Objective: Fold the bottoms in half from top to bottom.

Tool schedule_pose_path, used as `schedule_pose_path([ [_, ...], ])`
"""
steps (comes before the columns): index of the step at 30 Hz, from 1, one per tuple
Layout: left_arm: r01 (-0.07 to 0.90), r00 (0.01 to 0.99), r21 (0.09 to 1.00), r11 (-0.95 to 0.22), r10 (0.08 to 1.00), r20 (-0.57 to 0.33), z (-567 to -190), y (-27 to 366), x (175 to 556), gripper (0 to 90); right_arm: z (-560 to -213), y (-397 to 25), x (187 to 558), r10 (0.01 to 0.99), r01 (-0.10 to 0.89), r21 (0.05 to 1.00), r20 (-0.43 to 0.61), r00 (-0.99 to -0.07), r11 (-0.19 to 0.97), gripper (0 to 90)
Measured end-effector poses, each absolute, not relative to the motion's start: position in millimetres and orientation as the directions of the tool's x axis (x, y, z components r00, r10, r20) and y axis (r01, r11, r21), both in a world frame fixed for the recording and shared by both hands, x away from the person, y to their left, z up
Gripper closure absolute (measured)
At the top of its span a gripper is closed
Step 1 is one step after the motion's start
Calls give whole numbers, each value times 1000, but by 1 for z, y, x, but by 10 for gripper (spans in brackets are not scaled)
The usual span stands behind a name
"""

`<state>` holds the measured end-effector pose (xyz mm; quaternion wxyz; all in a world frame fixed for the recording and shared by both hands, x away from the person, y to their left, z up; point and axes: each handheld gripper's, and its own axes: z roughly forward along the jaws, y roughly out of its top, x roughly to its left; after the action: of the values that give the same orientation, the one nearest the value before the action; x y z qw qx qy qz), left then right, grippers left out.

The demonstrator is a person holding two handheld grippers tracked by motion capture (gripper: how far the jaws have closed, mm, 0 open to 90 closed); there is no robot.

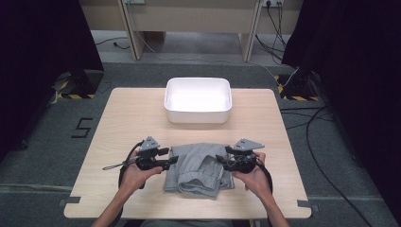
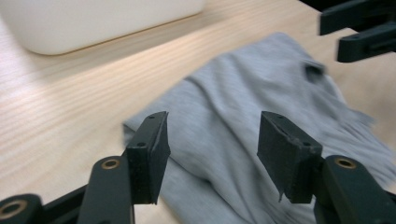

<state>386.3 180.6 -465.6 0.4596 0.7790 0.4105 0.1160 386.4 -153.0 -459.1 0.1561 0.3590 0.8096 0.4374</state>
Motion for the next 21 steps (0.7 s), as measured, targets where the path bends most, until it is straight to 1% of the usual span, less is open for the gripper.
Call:
schedule_pose_path([
  [2,542,624,801,-255,761,-180,-471,176,397,435,-460,-154,392,724,448,820,60,-687,357,460],
  [7,581,599,767,-274,781,-175,-487,165,414,437,-466,-154,405,754,479,807,66,-653,345,456],
  [10,605,590,747,-275,785,-188,-496,160,421,428,-474,-151,411,762,506,789,75,-644,350,453],
  [12,609,592,733,-302,788,-167,-503,157,425,450,-480,-149,414,763,516,776,70,-643,363,448],
  [14,600,593,735,-315,792,-145,-508,157,427,564,-487,-149,417,770,527,756,47,-637,390,452],
  [15,603,589,734,-313,795,-145,-508,158,429,651,-491,-150,417,775,537,744,42,-631,397,455],
  [17,613,593,726,-312,789,-161,-505,161,431,787,-497,-154,419,778,548,735,43,-627,400,461],
  [19,608,602,721,-332,785,-147,-503,162,433,846,-501,-157,420,778,558,728,52,-626,400,463],
  [21,607,596,729,-316,788,-155,-498,164,437,860,-505,-159,423,780,573,723,77,-621,385,465],
])
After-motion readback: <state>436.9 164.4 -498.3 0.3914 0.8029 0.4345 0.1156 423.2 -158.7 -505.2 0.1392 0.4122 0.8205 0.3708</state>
